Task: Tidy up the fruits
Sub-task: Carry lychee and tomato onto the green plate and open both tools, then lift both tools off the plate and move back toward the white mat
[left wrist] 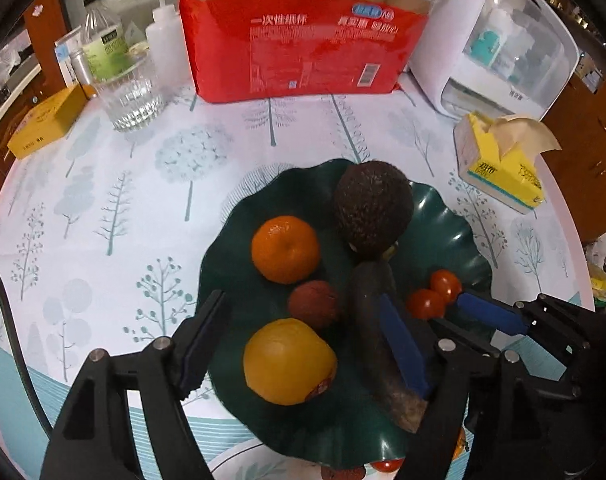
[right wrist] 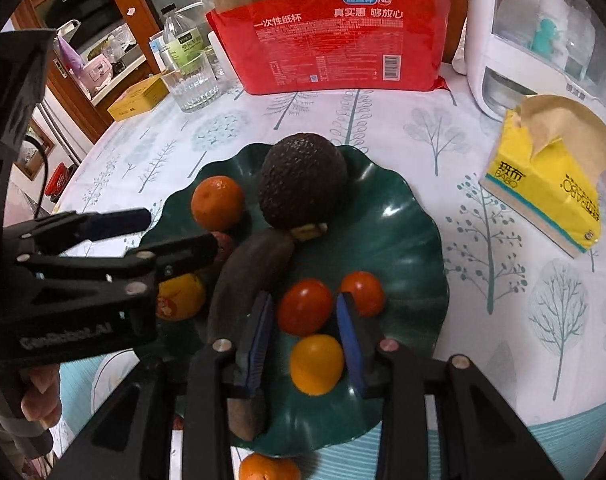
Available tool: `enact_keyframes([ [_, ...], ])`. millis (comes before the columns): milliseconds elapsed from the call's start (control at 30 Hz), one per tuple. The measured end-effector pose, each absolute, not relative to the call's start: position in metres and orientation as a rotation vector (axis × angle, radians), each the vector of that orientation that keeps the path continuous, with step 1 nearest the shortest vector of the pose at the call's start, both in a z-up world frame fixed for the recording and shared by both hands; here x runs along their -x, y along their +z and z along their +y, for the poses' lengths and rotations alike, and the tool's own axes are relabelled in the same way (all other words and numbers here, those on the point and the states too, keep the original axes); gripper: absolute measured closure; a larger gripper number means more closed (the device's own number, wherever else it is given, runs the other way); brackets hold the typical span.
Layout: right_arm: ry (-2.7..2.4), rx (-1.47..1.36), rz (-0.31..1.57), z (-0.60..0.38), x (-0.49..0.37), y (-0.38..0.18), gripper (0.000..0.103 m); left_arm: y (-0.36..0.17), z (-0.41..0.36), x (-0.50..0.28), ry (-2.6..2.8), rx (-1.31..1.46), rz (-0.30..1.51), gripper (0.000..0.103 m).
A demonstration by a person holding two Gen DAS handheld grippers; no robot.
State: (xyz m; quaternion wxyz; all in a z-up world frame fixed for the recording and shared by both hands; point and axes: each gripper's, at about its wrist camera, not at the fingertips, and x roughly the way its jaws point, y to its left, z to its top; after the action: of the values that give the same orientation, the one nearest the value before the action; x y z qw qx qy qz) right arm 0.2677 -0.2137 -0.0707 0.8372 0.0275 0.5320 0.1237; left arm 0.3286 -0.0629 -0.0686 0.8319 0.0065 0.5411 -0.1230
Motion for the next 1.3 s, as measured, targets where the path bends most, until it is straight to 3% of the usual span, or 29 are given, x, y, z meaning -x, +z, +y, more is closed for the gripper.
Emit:
enact_keyframes([
  [500,0.239,-0.046,1.062,-0.213,-0.231,-0.037,0.068,-0.019,-0.043,-0.285,-0.256,0.021,1.079,0.027],
  [1033,0.22,-0.048,0.908,-0.212,-0.167,0.045,0.068,0.065,-0.026,-0.209,-0.282,0.032,0.875,0.027],
  [1167,0.213,-0.053,0.857,-0.214,-0.144,0.057,0.068,0.071,-0.018,-0.179,-0.242,0.024,0.785,0.018],
  [1300,0.198,-0.082,0.817,-0.219,-0.117,0.056,0.066,0.063,-0.01,-0.156,-0.204,0.02,0.733,0.017],
])
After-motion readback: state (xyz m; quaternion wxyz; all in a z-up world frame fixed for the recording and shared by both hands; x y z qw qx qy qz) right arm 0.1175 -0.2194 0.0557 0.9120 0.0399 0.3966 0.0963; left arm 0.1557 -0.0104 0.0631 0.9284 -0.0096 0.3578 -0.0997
